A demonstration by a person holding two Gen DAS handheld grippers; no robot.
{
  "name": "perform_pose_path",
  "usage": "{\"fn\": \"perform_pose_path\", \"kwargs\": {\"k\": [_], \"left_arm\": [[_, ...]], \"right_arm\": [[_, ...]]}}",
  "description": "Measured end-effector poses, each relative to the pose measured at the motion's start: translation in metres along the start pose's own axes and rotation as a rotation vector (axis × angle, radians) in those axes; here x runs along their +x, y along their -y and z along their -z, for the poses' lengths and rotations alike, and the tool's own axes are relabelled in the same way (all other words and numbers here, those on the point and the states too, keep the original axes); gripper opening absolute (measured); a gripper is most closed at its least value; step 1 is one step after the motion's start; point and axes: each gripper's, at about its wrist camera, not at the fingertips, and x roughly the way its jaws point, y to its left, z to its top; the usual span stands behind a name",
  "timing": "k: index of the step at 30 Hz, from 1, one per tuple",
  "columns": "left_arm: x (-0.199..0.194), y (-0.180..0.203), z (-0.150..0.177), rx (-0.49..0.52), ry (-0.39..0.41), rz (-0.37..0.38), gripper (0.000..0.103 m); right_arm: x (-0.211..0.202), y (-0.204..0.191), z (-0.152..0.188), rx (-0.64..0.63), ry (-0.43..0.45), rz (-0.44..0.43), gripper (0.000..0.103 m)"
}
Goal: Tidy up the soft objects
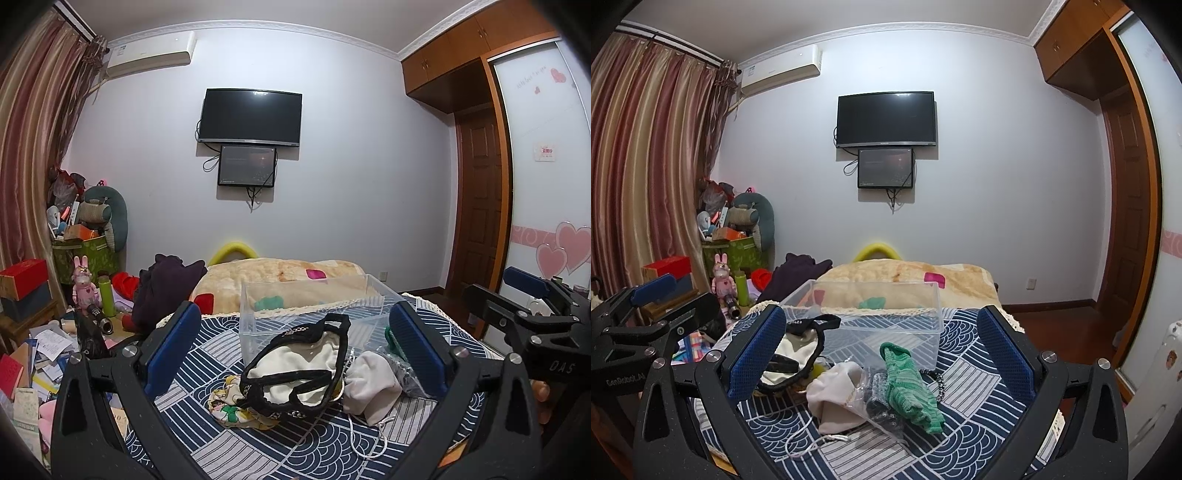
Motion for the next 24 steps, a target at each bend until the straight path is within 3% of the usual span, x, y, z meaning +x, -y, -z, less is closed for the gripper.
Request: {"fn": "perform_pose_path", "kwargs": {"k": [13, 19, 22, 24], "left_arm": [[0.001, -0.005, 0.003, -0.011, -0.013, 0.013, 0.103], [0.021, -0.01, 0.012, -0.034, -0.09, 0.01, 0.103], [0.035, -0.02, 0.021, -0.07, -0.154, 0.038, 0.101], [0.041, -0.023, 0.026, -0.089, -0.179, 0.055, 0.089]], "right_arm": [[0.003, 0.0, 0.003, 0.006, -0.003, -0.005, 0.103], [0.01, 0.005, 0.009, 0.018, -0.026, -0.003, 0.103], [0.018, 0.01, 0.014, 0.026, -0.051, 0.004, 0.092], [0.024, 0.013, 0.018, 0.035, -0.08, 0.004, 0.083]]}}
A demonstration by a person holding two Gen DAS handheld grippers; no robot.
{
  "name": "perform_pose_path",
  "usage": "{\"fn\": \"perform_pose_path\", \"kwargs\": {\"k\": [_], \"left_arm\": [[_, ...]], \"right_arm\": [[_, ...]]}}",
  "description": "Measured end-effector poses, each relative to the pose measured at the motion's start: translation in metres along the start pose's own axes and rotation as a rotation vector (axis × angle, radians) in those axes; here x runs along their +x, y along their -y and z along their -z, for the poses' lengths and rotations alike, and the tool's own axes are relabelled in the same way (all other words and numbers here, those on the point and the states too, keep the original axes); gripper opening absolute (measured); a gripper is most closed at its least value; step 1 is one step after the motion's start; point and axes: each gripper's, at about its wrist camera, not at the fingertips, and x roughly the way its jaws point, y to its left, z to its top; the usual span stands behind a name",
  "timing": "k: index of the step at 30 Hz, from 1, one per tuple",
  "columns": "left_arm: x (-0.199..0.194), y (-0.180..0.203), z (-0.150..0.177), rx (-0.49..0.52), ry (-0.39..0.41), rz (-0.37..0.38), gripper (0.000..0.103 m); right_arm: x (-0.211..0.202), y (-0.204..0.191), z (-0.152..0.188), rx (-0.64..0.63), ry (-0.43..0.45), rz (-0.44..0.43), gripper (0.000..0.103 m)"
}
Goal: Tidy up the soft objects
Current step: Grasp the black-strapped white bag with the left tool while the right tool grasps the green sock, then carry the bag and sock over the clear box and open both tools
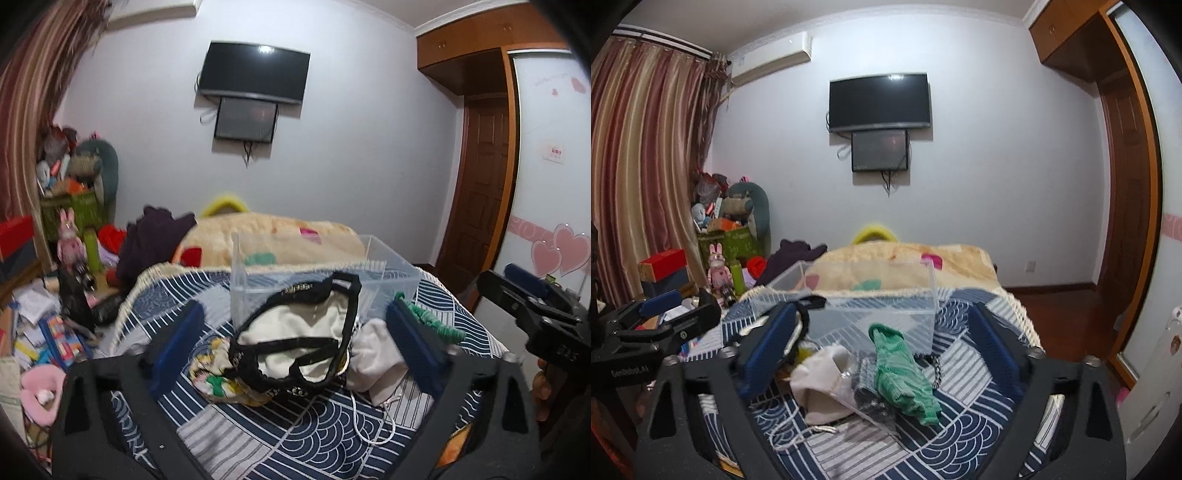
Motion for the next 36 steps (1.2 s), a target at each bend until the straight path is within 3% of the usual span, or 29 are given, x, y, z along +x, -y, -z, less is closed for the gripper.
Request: {"fn": "perform_pose_path", "kwargs": {"k": [1, 10, 16, 24, 27, 28, 29, 30, 34, 36], "left_arm": [[0.005, -0.001, 0.001, -0.005, -0.02, 0.009, 0.085], [0.042, 0.016, 0.012, 0.021, -0.117, 0.077, 0.082], [0.064, 0.033, 0.016, 0.084, -0.15, 0.047, 0.082], [0.094, 0.015, 0.034, 0.081, -0.237, -0.082, 0.08], [0.093, 0.007, 0.035, 0.057, -0.234, -0.075, 0.07], [0.091, 0.004, 0.035, 0.047, -0.229, -0.066, 0.064], [0.089, 0.001, 0.034, 0.033, -0.223, -0.055, 0.058], [0.087, -0.002, 0.033, 0.019, -0.22, -0.043, 0.057], [0.083, -0.018, 0.029, -0.04, -0.226, -0.019, 0.038], [0.08, -0.023, 0.027, -0.065, -0.222, -0.006, 0.033]], "right_arm": [[0.004, 0.003, 0.002, 0.007, -0.02, -0.003, 0.079], [0.029, 0.016, 0.02, 0.032, -0.164, -0.005, 0.05], [0.041, 0.021, 0.031, 0.04, -0.233, -0.017, 0.048], [0.054, 0.028, 0.041, 0.083, -0.313, -0.037, 0.048], [0.055, 0.029, 0.042, 0.089, -0.321, -0.046, 0.048], [0.054, 0.029, 0.043, 0.091, -0.32, -0.05, 0.045], [0.054, 0.029, 0.043, 0.091, -0.319, -0.055, 0.036], [0.054, 0.029, 0.043, 0.091, -0.322, -0.065, 0.033], [0.054, 0.026, 0.043, 0.08, -0.325, -0.072, 0.022], [0.053, 0.025, 0.042, 0.08, -0.318, -0.068, 0.02]]}}
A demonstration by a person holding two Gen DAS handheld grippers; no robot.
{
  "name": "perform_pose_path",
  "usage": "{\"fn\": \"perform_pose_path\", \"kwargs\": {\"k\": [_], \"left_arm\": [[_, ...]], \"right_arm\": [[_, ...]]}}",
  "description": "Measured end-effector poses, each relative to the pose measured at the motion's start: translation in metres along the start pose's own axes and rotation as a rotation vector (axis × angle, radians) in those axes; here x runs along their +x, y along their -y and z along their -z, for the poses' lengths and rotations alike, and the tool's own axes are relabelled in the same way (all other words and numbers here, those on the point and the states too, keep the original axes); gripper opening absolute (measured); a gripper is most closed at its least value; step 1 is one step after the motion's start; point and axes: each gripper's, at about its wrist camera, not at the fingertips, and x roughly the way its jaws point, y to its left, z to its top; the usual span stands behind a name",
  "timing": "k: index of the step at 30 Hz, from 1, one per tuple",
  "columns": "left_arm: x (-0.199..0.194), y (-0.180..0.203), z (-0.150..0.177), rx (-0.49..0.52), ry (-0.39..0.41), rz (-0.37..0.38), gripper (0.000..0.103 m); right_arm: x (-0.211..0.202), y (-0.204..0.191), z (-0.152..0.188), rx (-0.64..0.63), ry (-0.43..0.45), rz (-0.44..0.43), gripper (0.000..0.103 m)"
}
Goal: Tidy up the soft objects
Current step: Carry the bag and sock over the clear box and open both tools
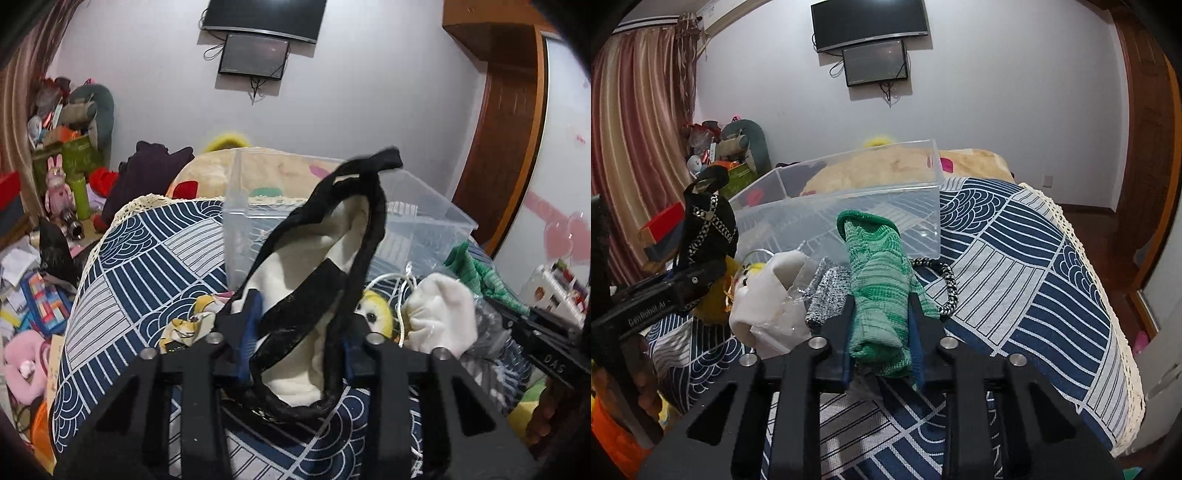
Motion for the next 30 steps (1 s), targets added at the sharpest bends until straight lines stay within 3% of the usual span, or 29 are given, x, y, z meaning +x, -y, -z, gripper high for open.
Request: {"fn": "perform_pose_path", "kwargs": {"k": [2, 7, 19, 26, 30], "left_arm": [[-0.006, -0.005, -0.003, -0.017, 0.004, 0.017, 0.025], [-0.017, -0.006, -0.007, -0.02, 0.026, 0.031, 0.02], [-0.053, 0.002, -0.045, 0.015, 0.143, 0.071, 0.019], [-0.043, 0.001, -0.074, 0.023, 0.148, 0.092, 0.019], [-0.03, 0.003, -0.085, 0.056, 0.14, 0.067, 0.019]], "right_arm": [[-0.004, 0.0, -0.002, 0.002, 0.016, 0.005, 0.018], [-0.016, 0.004, -0.01, 0.015, 0.069, 0.005, 0.017], [-0.034, -0.003, -0.051, -0.027, 0.163, 0.016, 0.017], [-0.026, -0.007, -0.075, -0.051, 0.19, 0.019, 0.017], [-0.015, -0.009, -0.088, -0.059, 0.182, 0.012, 0.017]]}}
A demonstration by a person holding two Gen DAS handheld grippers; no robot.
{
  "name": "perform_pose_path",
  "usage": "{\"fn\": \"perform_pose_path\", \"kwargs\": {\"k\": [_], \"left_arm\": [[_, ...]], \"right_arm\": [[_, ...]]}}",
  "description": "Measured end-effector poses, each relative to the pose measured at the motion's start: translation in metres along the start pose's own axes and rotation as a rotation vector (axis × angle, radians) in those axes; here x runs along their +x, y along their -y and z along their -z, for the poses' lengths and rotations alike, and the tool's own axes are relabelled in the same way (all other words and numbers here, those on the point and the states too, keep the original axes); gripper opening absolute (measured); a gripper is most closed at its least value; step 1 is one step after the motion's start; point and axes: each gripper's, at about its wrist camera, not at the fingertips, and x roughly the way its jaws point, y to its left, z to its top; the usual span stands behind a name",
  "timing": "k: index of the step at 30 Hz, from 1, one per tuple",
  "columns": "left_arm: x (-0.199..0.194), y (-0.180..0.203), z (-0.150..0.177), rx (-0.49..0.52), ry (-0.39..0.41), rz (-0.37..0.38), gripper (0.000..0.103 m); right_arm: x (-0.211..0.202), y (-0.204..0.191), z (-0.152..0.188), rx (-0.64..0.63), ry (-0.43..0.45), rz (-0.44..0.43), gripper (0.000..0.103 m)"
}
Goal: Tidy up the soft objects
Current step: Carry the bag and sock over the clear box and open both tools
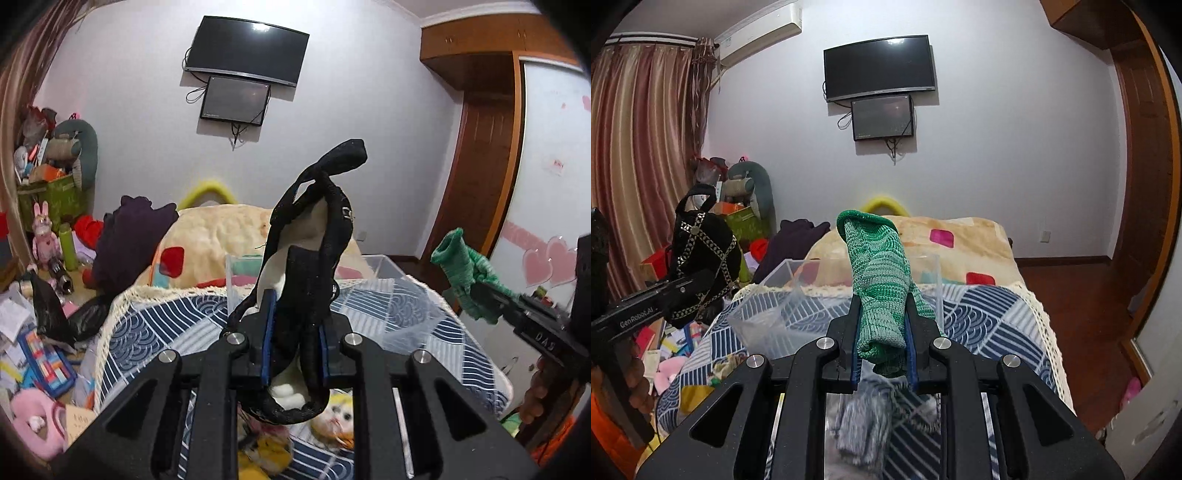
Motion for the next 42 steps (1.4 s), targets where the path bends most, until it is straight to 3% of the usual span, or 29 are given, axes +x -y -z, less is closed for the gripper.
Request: {"fn": "perform_pose_path", "kwargs": {"k": [7, 18, 28, 37, 42], "left_arm": [[0.039, -0.006, -0.004, 0.011, -0.073, -0.005, 0.019], [0.088, -0.001, 0.004, 0.099, -0.18, -0.018, 0.019], [0.114, 0.001, 0.007, 0.095, -0.289, 0.009, 0.019], [0.106, 0.0, 0.005, 0.08, -0.285, 0.02, 0.035], [0.091, -0.001, 0.0, 0.063, -0.254, 0.03, 0.04]], "right_arm": [[0.036, -0.003, -0.015, -0.023, -0.052, -0.009, 0.017], [0.101, -0.006, -0.01, -0.046, -0.242, -0.013, 0.017], [0.124, -0.015, 0.005, -0.112, -0.374, -0.026, 0.017], [0.113, -0.015, 0.002, -0.109, -0.362, -0.027, 0.027], [0.097, -0.017, -0.004, -0.119, -0.301, -0.022, 0.041]]}}
